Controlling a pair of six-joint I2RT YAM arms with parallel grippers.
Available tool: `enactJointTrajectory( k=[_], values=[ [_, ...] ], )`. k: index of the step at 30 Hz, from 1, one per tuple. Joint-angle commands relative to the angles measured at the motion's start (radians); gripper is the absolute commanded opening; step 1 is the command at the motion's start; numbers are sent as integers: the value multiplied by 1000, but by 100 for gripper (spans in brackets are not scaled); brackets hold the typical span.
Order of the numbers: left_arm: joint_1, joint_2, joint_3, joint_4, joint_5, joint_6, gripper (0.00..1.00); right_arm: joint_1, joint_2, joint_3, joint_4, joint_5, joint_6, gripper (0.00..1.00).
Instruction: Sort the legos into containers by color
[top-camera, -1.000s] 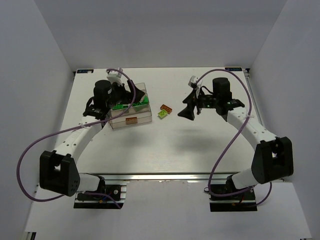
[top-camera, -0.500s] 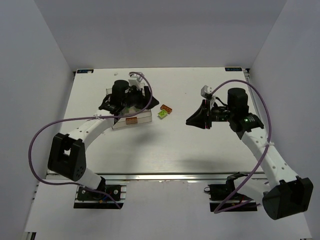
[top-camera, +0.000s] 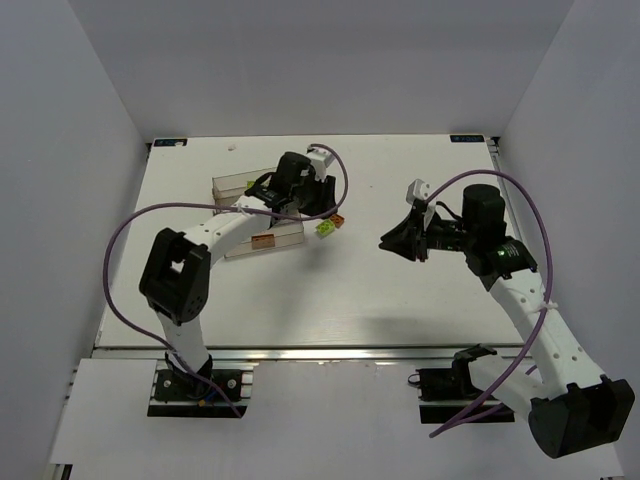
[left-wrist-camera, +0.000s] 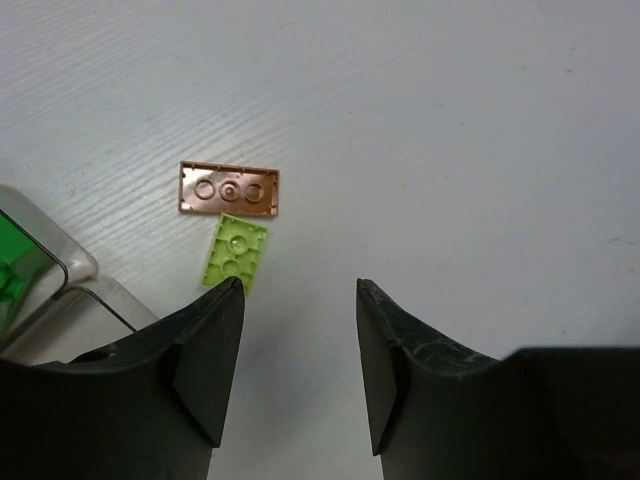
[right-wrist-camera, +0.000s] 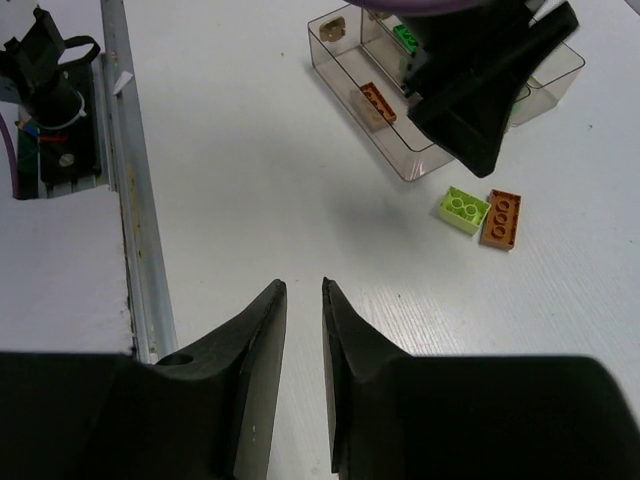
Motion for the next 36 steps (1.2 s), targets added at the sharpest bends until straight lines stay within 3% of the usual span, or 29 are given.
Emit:
enactJointTrajectory(
  k=[1,11,23,36],
  values=[
    [-39,63,121,-108,-98,70,59,-3,5,-4,-23,-12,-68,28],
    [-71,265,314,-275,-193,87,64,-2,35,6,-46,-18,-91,31],
    [-77,310,304,-271,-303,133,67,-3,47,6,-51,-30,-94,31],
    [-77,341,299,-253,-285,138,68,-3,48,9,-58,-43,-94,31]
  ],
)
